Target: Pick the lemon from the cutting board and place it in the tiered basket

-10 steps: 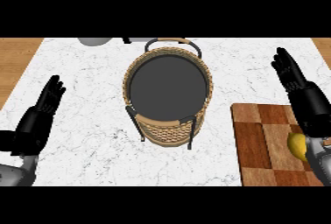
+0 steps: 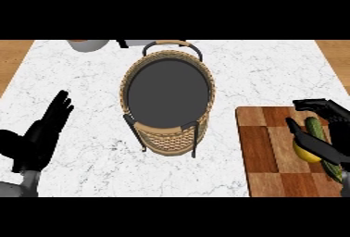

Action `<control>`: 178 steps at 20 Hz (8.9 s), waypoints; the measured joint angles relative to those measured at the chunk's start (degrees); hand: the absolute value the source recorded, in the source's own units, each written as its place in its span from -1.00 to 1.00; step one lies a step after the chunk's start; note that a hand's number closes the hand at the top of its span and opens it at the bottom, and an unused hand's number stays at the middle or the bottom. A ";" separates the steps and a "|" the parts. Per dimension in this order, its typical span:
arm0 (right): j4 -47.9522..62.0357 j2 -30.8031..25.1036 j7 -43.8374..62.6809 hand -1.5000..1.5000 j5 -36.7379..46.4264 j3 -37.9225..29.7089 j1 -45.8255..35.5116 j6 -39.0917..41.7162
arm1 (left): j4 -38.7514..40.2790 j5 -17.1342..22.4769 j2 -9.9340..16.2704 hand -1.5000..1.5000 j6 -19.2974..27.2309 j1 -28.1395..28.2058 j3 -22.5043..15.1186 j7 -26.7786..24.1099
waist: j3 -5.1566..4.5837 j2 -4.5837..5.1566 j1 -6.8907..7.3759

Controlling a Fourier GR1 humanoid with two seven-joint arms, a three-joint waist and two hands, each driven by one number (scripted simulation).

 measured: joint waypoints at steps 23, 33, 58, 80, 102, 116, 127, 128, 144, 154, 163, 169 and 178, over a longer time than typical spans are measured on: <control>-19.22 -30.41 26.09 -1.00 20.60 -1.37 19.48 13.31 | -2.18 0.01 -1.96 0.00 -2.78 0.06 0.70 5.58 | -0.32 -0.16 1.87; -20.84 -21.05 41.93 -1.00 30.34 6.45 12.33 17.16 | -1.96 -2.67 -4.80 0.00 -4.64 -0.73 2.80 7.49 | -0.10 -0.03 2.35; 8.01 -4.73 29.24 1.00 52.13 4.09 4.61 15.63 | -3.37 -9.69 -10.82 0.00 -11.54 0.57 10.54 11.31 | -0.09 -0.06 2.28; 18.05 -8.56 2.71 1.00 61.00 2.13 1.16 9.68 | -3.86 -13.55 -14.41 0.00 -14.20 0.91 13.53 12.23 | -0.28 -0.21 2.25; -30.24 -2.69 16.15 1.00 29.54 -7.27 -0.01 21.21 | -3.21 -15.15 -15.95 0.00 -14.69 0.45 14.87 12.79 | -0.13 -0.22 1.83; -27.12 13.75 47.96 1.00 42.90 15.07 -28.28 23.29 | -2.20 -16.41 -17.44 0.00 -16.87 -0.54 15.56 12.50 | -0.15 -0.07 2.87; -14.83 24.44 50.60 1.00 50.87 18.22 -34.30 22.57 | -3.95 -17.87 -18.83 0.00 -17.24 0.81 16.68 13.43 | 0.00 -0.44 2.42; -13.59 25.20 49.62 1.00 52.06 18.77 -33.93 21.28 | -4.30 -17.90 -19.08 0.00 -17.13 0.76 16.65 13.78 | 0.01 -0.51 2.42; 7.81 29.27 40.22 -1.00 58.40 19.07 -39.56 2.32 | -4.04 -18.94 -20.11 0.00 -18.61 -0.71 18.20 14.78 | 0.06 -0.19 2.86; 14.17 28.07 38.61 -1.00 53.73 21.02 -44.87 -5.82 | -4.42 -20.05 -21.16 0.00 -18.81 -1.53 18.42 15.87 | 0.05 -1.29 2.45; 12.18 28.41 37.88 -1.00 41.99 16.64 -43.42 -13.63 | -4.16 -19.82 -20.96 0.00 -20.09 0.30 19.50 13.80 | 0.09 -0.47 2.47; 8.51 28.64 35.86 -1.00 33.50 9.83 -42.13 -18.06 | -4.25 -20.08 -21.10 0.00 -20.20 0.59 19.63 13.86 | 0.02 -0.13 2.44; -0.48 20.47 34.70 -1.00 25.33 -4.33 -36.43 -15.95 | -6.04 -19.18 -20.36 0.00 -21.20 1.76 21.00 15.01 | -0.02 -0.13 2.04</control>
